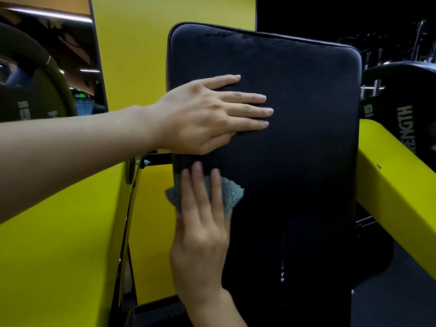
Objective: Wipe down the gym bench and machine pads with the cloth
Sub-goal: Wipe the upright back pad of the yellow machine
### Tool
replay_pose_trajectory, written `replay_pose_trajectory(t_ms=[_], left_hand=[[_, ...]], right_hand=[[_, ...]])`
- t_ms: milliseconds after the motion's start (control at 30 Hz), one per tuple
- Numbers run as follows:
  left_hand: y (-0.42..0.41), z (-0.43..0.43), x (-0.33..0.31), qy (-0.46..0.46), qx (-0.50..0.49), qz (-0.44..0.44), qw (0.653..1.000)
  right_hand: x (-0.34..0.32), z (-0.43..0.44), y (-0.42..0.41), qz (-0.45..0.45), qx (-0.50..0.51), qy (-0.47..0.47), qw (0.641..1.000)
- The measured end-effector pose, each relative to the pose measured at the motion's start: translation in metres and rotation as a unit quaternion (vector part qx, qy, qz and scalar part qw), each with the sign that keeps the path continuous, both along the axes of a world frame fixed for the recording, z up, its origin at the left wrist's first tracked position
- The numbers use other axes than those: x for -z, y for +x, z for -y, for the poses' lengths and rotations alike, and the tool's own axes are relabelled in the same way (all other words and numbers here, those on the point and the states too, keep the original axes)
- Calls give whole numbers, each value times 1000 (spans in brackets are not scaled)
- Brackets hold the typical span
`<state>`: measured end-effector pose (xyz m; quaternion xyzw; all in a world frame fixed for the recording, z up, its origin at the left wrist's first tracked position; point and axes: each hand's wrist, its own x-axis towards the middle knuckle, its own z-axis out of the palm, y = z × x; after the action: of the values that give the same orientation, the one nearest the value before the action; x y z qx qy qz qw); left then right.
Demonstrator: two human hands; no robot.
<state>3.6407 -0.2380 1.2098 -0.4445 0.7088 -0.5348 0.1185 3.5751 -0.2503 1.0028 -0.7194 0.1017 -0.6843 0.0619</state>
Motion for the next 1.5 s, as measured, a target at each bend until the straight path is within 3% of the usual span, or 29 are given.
replay_pose_trajectory(t_ms=[133, 400, 533, 767, 1033, 1233, 1500], left_hand=[[-1, -1, 1, -4, -3, -2, 1000], [-1, 0, 6, -21, -17, 12, 1000], [-1, 0, 9, -36, -20, 17, 999], [-5, 0, 9, -31, -28, 5, 999], [-7, 2, 14, -44, -48, 17, 998], [-10, 7, 20, -52, -56, 50, 996], [-19, 16, 31, -45, -73, 55, 995]], right_hand=[[3, 11, -6, -49, -35, -105, 993], [11, 60, -40, -71, -23, -129, 989], [18, 92, -55, -46, -4, -89, 995], [24, 107, -61, 47, -2, 86, 995], [42, 44, -30, 33, -18, 71, 997], [48, 56, -35, 2, 21, 15, 1000], [37, 111, -56, 79, 39, 129, 988]])
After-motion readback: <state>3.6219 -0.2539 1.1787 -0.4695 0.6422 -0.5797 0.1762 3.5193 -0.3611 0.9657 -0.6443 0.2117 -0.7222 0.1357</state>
